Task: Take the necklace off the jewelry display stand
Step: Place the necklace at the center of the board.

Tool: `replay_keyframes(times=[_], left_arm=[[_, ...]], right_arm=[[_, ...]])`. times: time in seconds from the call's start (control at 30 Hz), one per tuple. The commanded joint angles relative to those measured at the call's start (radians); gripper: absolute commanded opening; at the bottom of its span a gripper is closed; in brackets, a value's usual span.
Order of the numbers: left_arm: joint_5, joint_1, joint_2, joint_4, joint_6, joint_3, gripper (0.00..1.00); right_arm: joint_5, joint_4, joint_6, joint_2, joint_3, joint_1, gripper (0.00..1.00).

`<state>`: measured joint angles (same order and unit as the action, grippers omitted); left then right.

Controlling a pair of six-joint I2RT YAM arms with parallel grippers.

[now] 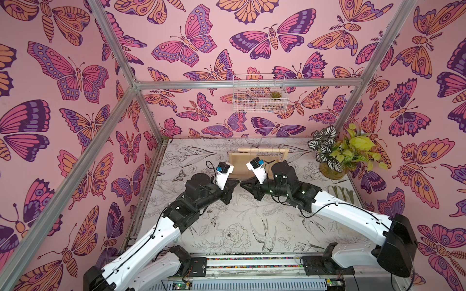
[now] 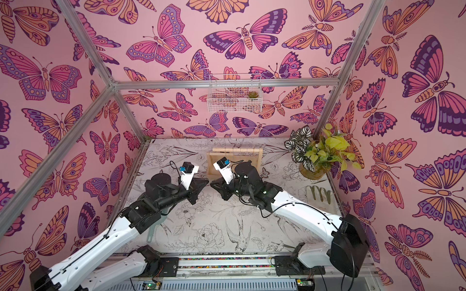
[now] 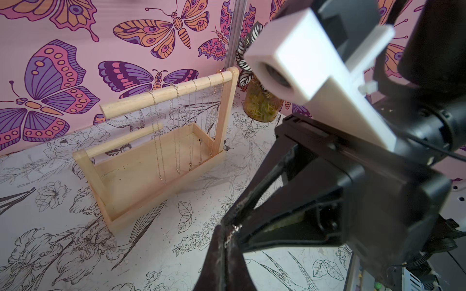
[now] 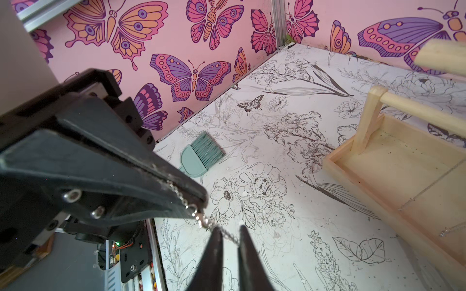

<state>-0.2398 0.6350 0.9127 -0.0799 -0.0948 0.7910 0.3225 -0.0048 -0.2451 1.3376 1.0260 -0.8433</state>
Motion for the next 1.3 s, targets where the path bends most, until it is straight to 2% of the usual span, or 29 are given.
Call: replay_keyframes(times=[0.0, 0.4, 0.93, 1.27], left_arm=[[-0.009, -0.004, 0.002, 0.004, 0.005, 0.017, 0.00], [-0.016, -0.003, -0.001, -0.008, 0.012, 0.022, 0.00], [-0.025, -0.004, 0.006, -0.009, 0.008, 0.020, 0.00], [-0.028, -0.004, 0.008, -0.008, 0.011, 0.022, 0.00]], right_arm=[[0.019, -0.030, 0.025, -0.003, 0.032, -0.021, 0.27], [0.029, -0.033, 0.041, -0.026, 0.036, -0.031, 0.28], [0.021, -0.039, 0.048, -0.007, 0.077, -0.041, 0.18], [0.016, -0.041, 0.049, 0.005, 0.084, -0.044, 0.00]])
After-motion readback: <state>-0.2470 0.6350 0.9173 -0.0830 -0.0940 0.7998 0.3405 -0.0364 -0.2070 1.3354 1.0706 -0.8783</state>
